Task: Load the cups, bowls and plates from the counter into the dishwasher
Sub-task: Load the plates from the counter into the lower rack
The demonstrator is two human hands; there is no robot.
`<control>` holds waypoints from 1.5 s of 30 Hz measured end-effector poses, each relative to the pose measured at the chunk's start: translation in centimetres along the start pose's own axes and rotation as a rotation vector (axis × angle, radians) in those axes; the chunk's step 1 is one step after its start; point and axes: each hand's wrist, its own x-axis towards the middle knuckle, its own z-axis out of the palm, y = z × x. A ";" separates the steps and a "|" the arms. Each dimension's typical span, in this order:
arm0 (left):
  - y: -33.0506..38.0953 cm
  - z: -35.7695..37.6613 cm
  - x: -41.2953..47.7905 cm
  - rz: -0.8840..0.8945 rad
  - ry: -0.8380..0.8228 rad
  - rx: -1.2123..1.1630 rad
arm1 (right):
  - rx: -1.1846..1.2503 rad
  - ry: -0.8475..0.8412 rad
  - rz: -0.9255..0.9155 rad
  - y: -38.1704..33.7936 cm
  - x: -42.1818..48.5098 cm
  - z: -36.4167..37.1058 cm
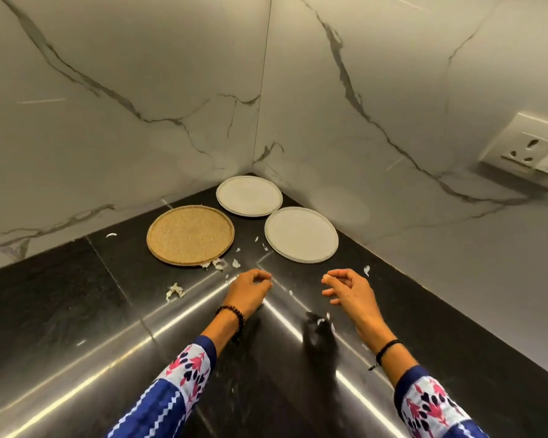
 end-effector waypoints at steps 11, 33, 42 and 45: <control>2.2 2.4 12.3 -0.011 0.105 0.287 | -0.197 0.047 0.052 0.9 15.4 -1.2; 3.6 3.8 13.7 -0.104 0.339 -0.247 | 0.098 0.093 0.226 1.0 14.6 -2.1; 3.3 -0.1 1.1 0.032 0.264 -0.359 | 0.298 0.143 0.268 0.6 2.4 -3.0; 2.3 -1.0 -2.8 0.027 0.298 -0.364 | 0.321 0.120 0.260 1.0 -2.5 -3.3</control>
